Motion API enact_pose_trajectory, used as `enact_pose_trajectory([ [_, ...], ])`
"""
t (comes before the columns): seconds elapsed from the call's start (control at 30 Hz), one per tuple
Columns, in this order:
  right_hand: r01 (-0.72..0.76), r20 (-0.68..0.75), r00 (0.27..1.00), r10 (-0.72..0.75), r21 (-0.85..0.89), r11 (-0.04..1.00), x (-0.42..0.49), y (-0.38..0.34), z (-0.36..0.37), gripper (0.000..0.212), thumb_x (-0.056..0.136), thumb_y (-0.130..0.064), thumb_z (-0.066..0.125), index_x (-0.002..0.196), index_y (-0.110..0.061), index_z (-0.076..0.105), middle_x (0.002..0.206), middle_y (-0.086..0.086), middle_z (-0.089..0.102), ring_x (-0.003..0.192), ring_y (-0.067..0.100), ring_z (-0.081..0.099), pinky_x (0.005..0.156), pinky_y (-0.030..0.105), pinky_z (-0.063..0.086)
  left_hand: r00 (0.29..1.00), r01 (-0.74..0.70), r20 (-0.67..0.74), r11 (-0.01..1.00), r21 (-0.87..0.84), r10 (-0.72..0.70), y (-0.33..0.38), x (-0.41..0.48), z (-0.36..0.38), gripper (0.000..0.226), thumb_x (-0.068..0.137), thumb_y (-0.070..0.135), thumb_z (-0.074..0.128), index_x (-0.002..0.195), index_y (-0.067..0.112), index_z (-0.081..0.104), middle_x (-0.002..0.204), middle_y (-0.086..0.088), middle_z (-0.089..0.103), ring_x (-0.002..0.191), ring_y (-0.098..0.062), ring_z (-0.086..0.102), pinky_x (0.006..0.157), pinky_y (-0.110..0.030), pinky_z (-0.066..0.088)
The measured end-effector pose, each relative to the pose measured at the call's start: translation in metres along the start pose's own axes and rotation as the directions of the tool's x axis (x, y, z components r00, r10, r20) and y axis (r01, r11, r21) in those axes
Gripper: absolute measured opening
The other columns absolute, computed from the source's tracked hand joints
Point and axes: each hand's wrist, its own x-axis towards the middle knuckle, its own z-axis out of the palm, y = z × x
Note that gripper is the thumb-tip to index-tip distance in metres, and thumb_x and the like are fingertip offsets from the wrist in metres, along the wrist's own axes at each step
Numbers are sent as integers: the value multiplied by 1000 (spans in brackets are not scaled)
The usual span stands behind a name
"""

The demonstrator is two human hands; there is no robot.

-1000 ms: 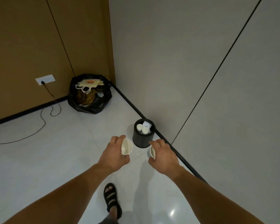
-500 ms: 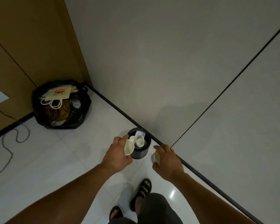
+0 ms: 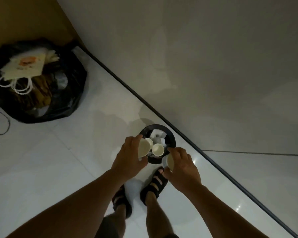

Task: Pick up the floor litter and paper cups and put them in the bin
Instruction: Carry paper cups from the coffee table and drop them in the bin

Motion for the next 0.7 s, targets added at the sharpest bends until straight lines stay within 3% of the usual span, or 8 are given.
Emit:
enact_pose_trajectory([
  [0.33,-151,-5,988,154,175,973,127,83,173,71,81,-37,72,140,-27,35,133,3,45,114,23,53,83,33,52,995,-14,97,1000,4,14,-98,133,162,90,74,32,79,146,14,29,138,-12,41,124,-28,44,93,-38,48],
  [0.5,-149,12,989,149,132,980,144,95,209,71,80,-33,75,141,-23,39,137,8,45,120,30,51,88,37,51,987,-141,106,973,181,123,-132,145,198,86,70,38,79,141,9,39,132,-16,49,123,-33,44,99,-44,43],
  [0.6,-100,-62,993,103,42,994,147,102,213,69,81,-34,75,140,-16,44,137,13,48,120,34,52,90,41,53,970,-242,124,887,393,210,-147,152,206,89,68,46,79,140,14,37,132,-14,48,124,-32,44,100,-43,37],
  [0.7,-39,-95,995,32,-74,996,151,106,219,73,89,-48,61,148,-12,37,148,17,41,136,38,40,104,48,42,954,-301,167,807,508,251,-155,157,211,92,75,64,58,146,13,27,147,-17,35,138,-38,27,107,-52,27],
])
